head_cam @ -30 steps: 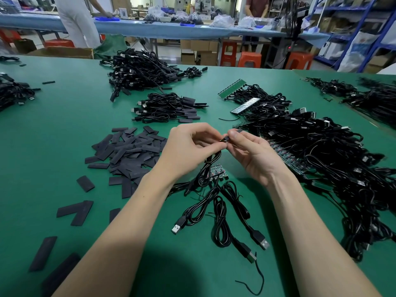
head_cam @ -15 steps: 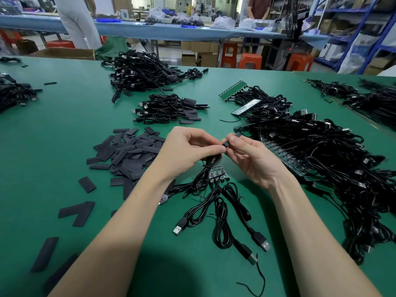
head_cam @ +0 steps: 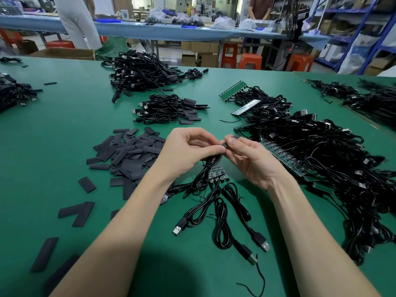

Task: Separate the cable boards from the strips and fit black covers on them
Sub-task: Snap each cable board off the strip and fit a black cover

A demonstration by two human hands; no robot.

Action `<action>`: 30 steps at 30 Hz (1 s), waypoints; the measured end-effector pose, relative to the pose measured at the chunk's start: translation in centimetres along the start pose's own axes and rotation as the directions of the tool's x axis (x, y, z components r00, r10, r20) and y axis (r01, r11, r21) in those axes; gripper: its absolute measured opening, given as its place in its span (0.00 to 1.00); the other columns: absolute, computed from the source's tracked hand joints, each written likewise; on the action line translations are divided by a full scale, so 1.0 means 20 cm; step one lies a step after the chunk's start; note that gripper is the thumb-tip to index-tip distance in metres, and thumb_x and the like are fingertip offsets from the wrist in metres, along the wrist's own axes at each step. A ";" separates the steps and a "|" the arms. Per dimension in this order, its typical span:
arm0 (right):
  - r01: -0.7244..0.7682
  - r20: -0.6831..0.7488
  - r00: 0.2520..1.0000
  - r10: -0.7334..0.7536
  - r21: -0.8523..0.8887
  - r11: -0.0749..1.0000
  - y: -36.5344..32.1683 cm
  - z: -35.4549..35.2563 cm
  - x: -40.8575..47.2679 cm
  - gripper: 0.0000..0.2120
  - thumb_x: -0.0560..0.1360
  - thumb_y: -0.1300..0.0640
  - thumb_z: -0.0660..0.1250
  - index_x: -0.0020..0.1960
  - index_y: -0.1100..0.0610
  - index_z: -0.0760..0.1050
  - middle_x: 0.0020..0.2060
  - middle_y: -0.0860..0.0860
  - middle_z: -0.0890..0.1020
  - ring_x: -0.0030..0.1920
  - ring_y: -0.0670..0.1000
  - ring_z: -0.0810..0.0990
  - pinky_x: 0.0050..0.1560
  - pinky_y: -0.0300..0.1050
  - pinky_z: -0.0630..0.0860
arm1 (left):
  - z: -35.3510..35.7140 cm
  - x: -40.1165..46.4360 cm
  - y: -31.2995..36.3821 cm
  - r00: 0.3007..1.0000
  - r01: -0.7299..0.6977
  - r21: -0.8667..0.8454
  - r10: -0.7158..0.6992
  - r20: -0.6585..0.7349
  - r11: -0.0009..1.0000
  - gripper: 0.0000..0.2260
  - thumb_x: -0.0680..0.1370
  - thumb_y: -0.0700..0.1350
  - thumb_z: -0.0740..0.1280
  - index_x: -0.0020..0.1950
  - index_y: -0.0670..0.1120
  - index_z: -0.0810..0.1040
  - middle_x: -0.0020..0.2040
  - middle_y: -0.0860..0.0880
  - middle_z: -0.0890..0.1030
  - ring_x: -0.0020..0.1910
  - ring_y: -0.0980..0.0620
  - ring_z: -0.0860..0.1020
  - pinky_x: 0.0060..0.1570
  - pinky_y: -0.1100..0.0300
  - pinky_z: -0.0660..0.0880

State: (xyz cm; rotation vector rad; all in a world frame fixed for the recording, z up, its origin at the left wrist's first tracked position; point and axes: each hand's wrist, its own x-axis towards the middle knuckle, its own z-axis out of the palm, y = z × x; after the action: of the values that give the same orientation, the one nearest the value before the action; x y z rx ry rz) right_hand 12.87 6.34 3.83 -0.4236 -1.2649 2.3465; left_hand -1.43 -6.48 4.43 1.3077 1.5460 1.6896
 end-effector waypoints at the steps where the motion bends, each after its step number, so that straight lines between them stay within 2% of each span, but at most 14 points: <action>1: 0.012 -0.002 1.000 -0.012 -0.010 1.000 0.00 0.01 0.00 0.03 0.71 0.62 0.73 0.43 0.59 0.86 0.43 0.56 0.87 0.42 0.47 0.86 0.42 0.32 0.80 | 0.00 0.00 0.00 1.000 0.001 -0.002 -0.001 -0.006 1.000 0.07 0.69 0.40 0.80 0.44 0.45 0.85 0.42 0.47 0.87 0.42 0.53 0.86 0.44 0.66 0.79; 3: 0.061 -0.010 0.998 -0.061 -0.042 0.997 0.01 0.02 0.01 0.05 0.70 0.61 0.74 0.45 0.57 0.86 0.44 0.56 0.87 0.41 0.48 0.86 0.44 0.33 0.80 | 0.00 0.00 0.00 1.000 0.007 -0.022 -0.007 -0.018 1.000 0.07 0.69 0.39 0.79 0.44 0.45 0.85 0.42 0.47 0.87 0.43 0.52 0.86 0.45 0.66 0.79; 7: 0.193 -0.018 0.981 -0.195 -0.079 0.978 0.02 0.04 0.02 0.15 0.69 0.59 0.75 0.56 0.53 0.82 0.49 0.57 0.86 0.39 0.48 0.85 0.47 0.39 0.82 | 0.00 0.00 -0.02 0.999 0.027 -0.096 -0.031 -0.040 0.995 0.07 0.71 0.35 0.77 0.46 0.42 0.84 0.41 0.46 0.87 0.42 0.53 0.86 0.46 0.66 0.79; 10: 0.250 -0.055 0.965 -0.256 -0.088 0.964 0.03 0.06 0.02 0.13 0.69 0.58 0.76 0.53 0.52 0.84 0.49 0.58 0.87 0.42 0.52 0.86 0.48 0.40 0.81 | 0.00 0.00 -0.02 0.997 0.043 -0.124 -0.051 -0.062 0.991 0.07 0.72 0.34 0.76 0.47 0.40 0.83 0.41 0.43 0.87 0.42 0.51 0.86 0.46 0.65 0.79; 17: 0.288 -0.100 0.949 -0.298 -0.098 0.952 0.05 0.10 0.03 0.14 0.67 0.59 0.77 0.53 0.54 0.86 0.48 0.59 0.87 0.46 0.52 0.85 0.48 0.41 0.81 | 0.00 0.00 -0.02 0.995 0.060 -0.148 -0.072 -0.072 0.987 0.07 0.72 0.34 0.76 0.49 0.38 0.82 0.42 0.40 0.87 0.43 0.50 0.86 0.48 0.65 0.79; 23: 0.398 -0.095 0.884 -0.458 -0.362 0.843 0.05 0.10 0.04 0.17 0.73 0.62 0.77 0.59 0.54 0.81 0.45 0.60 0.87 0.48 0.54 0.86 0.50 0.45 0.82 | -0.01 0.00 -0.02 0.992 0.110 -0.137 -0.118 -0.054 0.984 0.06 0.73 0.35 0.75 0.49 0.41 0.82 0.43 0.41 0.87 0.44 0.48 0.86 0.47 0.64 0.79; 26: 0.401 -0.100 0.880 -0.464 -0.365 0.840 0.05 0.11 0.04 0.14 0.72 0.63 0.77 0.57 0.58 0.83 0.44 0.60 0.87 0.49 0.55 0.86 0.49 0.45 0.82 | -0.02 0.00 -0.02 0.990 0.123 -0.132 -0.130 -0.049 0.984 0.07 0.73 0.35 0.75 0.49 0.41 0.82 0.43 0.42 0.87 0.44 0.47 0.87 0.46 0.65 0.79; 30: 0.395 -0.108 0.884 -0.454 -0.343 0.852 0.06 0.10 0.06 0.10 0.72 0.65 0.77 0.53 0.58 0.85 0.46 0.58 0.87 0.48 0.55 0.86 0.53 0.49 0.83 | -0.02 0.00 -0.02 0.989 0.130 -0.143 -0.139 -0.051 0.981 0.07 0.74 0.35 0.75 0.50 0.39 0.82 0.43 0.41 0.87 0.44 0.47 0.87 0.44 0.65 0.79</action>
State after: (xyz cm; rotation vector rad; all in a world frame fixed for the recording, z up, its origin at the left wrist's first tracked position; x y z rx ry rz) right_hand 10.70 4.86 3.75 -0.3990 -1.4691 1.7005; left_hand -1.75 -6.64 4.14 1.0668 1.4860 1.7315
